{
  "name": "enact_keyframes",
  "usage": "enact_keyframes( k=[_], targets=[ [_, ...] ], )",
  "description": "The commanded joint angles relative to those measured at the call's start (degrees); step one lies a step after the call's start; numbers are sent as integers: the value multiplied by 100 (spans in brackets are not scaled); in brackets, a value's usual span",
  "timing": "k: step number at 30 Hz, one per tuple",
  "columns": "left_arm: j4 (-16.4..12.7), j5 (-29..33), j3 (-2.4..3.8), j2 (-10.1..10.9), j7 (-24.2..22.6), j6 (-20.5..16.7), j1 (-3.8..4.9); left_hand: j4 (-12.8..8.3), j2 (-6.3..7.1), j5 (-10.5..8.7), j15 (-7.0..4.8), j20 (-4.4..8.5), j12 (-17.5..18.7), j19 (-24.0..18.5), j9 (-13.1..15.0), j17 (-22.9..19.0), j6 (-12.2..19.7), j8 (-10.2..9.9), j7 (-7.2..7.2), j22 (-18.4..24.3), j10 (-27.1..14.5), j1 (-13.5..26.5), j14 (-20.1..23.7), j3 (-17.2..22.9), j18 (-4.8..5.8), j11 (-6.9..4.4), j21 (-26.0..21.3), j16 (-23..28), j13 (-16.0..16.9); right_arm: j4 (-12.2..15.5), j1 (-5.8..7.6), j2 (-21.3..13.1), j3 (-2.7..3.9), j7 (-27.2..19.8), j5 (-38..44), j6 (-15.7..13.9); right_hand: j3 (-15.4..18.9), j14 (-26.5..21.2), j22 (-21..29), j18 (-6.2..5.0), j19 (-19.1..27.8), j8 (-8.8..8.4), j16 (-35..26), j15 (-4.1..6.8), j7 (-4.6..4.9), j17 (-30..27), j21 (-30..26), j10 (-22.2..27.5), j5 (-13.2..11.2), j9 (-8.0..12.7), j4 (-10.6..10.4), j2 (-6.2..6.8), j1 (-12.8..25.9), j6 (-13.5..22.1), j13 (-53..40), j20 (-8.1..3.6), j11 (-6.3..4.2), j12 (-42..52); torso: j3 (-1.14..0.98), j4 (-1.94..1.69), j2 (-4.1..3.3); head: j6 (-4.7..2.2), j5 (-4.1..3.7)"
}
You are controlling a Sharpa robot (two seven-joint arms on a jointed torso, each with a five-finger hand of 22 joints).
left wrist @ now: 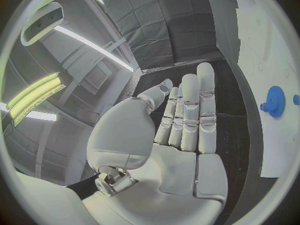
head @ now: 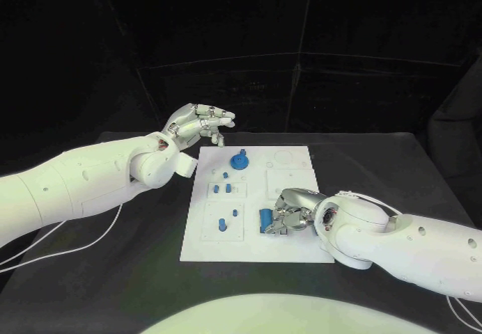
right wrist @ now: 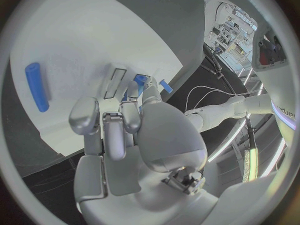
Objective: Assemble the parts on the task board
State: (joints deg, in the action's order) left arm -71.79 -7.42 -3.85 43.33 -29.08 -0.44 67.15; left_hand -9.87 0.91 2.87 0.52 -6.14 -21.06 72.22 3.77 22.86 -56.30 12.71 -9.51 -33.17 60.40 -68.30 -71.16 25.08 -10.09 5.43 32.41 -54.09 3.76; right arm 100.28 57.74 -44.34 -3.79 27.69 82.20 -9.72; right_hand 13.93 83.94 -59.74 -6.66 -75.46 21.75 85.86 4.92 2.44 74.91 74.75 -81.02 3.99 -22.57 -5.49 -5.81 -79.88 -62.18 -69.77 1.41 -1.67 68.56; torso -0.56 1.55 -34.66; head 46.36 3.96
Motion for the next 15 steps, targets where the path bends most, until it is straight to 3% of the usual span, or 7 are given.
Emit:
enact_keyframes(
  k=[1, 5, 9, 15],
  targets=[
    [-12, 21, 5, 4, -9, 49, 10, -16, -21, -5, 4, 3, 23, 49, 4, -6, -1, -32, -46, 6, -33, -12, 48, -17, -33, 19, -33, 7, 4, -11, 9, 11, 4, 30, 157, 130, 0, 447, -3, 90, 2, 16, 30, 41, -25, 691, -4, -24, -31, 6, 32, -26, -71, 3, 9, -18, -28, 19, 1, -3, 5, 8, 2],
    [-12, 21, 5, 7, 2, 53, 10, -16, -21, -5, 4, 3, 23, 49, 4, -6, -1, -32, -46, 6, -33, -12, 48, -17, -33, 19, -33, 7, 4, -11, 9, 17, 4, -20, 133, 188, 44, 446, 4, 90, 7, 4, 26, 33, -1, 686, -9, -22, -55, 3, -4, 5, 34, 12, 13, -18, -11, 9, -1, 5, 4, 7, 5],
    [-11, 21, 5, 10, 9, 54, 10, -16, -21, -5, 4, 3, 23, 49, 4, -6, -1, -32, -46, 6, -33, -12, 48, -17, -33, 19, -33, 7, 4, 7, 9, -2, 4, -107, 63, 192, 367, 440, 47, 86, 34, -46, 10, -15, 58, 658, -38, -8, -108, 2, -272, 229, 598, 66, 29, 16, 43, -23, 1, 7, 3, -4, 1],
    [-7, 21, 5, 14, 12, 53, 10, -23, -24, -5, 4, 3, 24, 51, 3, -12, 0, -36, -46, 12, -36, -20, 50, -17, -34, 18, -38, 4, 4, 91, 10, -140, 3, -234, -46, -101, 551, 430, 133, 68, 80, -170, -14, -34, 97, 616, -93, 70, -121, 29, -492, 394, 889, 228, 120, 34, 75, -148, -1, 8, 7, -8, 5]
  ],
)
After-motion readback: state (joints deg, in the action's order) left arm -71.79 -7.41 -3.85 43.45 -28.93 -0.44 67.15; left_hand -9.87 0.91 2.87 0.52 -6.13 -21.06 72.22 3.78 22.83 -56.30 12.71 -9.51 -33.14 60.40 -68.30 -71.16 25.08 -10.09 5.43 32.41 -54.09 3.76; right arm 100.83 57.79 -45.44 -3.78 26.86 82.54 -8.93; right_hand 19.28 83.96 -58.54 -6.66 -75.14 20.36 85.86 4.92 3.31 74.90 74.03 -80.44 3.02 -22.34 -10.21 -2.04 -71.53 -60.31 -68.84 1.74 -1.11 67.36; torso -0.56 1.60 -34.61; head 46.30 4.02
